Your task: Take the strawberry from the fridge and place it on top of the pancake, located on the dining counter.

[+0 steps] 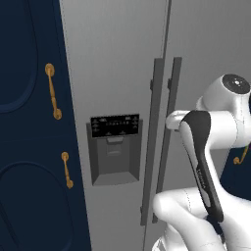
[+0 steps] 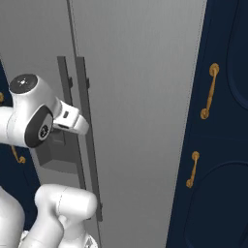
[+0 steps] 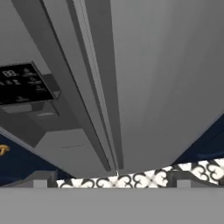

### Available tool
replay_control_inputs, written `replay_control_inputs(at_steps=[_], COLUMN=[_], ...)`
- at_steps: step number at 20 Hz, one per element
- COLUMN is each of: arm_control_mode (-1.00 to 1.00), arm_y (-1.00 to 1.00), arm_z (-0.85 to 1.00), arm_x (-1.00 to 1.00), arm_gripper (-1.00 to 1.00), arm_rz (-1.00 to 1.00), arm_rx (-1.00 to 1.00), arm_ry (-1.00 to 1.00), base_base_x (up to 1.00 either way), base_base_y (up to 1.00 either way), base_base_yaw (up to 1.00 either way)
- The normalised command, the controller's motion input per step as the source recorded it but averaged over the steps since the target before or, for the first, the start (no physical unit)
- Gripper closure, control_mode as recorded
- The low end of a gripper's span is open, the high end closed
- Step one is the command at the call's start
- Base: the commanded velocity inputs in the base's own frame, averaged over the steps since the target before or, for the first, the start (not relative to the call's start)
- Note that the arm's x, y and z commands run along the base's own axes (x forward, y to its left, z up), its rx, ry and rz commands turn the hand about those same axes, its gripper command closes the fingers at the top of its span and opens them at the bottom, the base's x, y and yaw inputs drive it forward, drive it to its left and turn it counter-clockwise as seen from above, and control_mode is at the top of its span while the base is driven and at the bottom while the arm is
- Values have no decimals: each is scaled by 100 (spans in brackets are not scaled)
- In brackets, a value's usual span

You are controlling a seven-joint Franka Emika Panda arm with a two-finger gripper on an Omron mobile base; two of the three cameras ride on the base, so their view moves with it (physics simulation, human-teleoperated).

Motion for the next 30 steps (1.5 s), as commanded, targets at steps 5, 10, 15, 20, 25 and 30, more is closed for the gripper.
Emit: replay_control_inputs(at_steps=[5,10,15,20,25,30], arm_control_mode=[-100,-100,100,100,100,100], arm_y=[0,0,0,0,0,0], arm_z=[10,18,10,0,0,0], arm_x=[-12,-50,-53,0,0,0], arm_gripper=[-100,-100,-100,-100,-100,-100], arm_rz=[0,0,0,0,0,0], arm_rx=[-1,-2,0,0,0,0], arm_ry=[-9,-3,-1,0,0,0], base_base_x=[0,0,-7,-37,-64,-65], base_base_y=[0,0,0,24,8,-5], base_base_yaw=[0,0,0,2,0,0])
